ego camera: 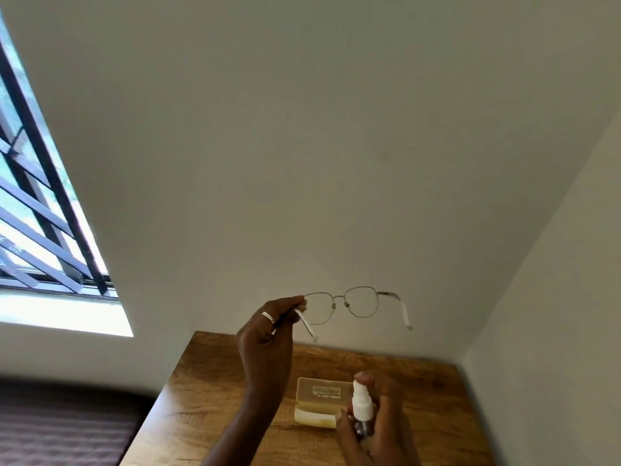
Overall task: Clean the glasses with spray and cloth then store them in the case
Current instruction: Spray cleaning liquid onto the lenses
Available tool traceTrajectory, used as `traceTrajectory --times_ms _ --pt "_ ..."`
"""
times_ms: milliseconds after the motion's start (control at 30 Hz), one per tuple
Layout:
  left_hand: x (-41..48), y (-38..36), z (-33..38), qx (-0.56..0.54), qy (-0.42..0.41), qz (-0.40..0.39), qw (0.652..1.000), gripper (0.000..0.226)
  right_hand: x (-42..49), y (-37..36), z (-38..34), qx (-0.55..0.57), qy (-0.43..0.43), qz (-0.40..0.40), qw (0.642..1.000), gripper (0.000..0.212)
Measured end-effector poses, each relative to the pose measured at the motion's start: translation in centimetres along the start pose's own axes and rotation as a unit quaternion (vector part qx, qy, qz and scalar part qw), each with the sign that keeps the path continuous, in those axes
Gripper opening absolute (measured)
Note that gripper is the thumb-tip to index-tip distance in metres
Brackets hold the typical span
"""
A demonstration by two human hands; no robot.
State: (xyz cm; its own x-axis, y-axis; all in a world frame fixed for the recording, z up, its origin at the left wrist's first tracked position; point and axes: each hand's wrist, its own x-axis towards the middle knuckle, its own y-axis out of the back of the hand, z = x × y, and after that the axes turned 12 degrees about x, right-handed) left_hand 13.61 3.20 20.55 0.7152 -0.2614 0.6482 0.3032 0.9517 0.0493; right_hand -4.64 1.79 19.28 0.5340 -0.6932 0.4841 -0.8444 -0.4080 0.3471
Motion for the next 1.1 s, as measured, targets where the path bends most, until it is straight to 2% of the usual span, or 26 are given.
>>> traceTrajectory --times_ms 100,233,333,633,900,1100 --pt "0.3 0.0 0.9 -0.017 -0.053 0.002 0.998 0.016 1.2 -0.2 -1.4 -0.002 0.054 -0.014 0.998 0.090" --pt "0.6 0.2 1.7 -0.001 -0.096 -0.001 0.995 0.012 3.9 -0.4 -3.7 -0.003 0.105 -0.015 0.994 0.078" --pt "0.9 0.5 1.8 0.029 -0.112 0.002 0.993 0.008 5.3 -0.9 -4.5 -0.021 0.105 -0.002 0.994 0.074" --pt "1.3 0.6 1.7 0.045 -0.120 0.019 0.992 0.022 6.7 -1.3 -5.8 -0.052 0.118 0.012 0.992 0.051" --pt "1.0 0.4 1.5 0.023 -0.116 0.011 0.993 0.016 6.3 -1.3 -5.4 -0.060 0.110 -0.011 0.992 0.058" --pt "0.7 0.1 1.8 0.025 -0.115 0.008 0.993 0.029 6.4 -1.2 -5.6 -0.054 0.108 -0.015 0.993 0.058"
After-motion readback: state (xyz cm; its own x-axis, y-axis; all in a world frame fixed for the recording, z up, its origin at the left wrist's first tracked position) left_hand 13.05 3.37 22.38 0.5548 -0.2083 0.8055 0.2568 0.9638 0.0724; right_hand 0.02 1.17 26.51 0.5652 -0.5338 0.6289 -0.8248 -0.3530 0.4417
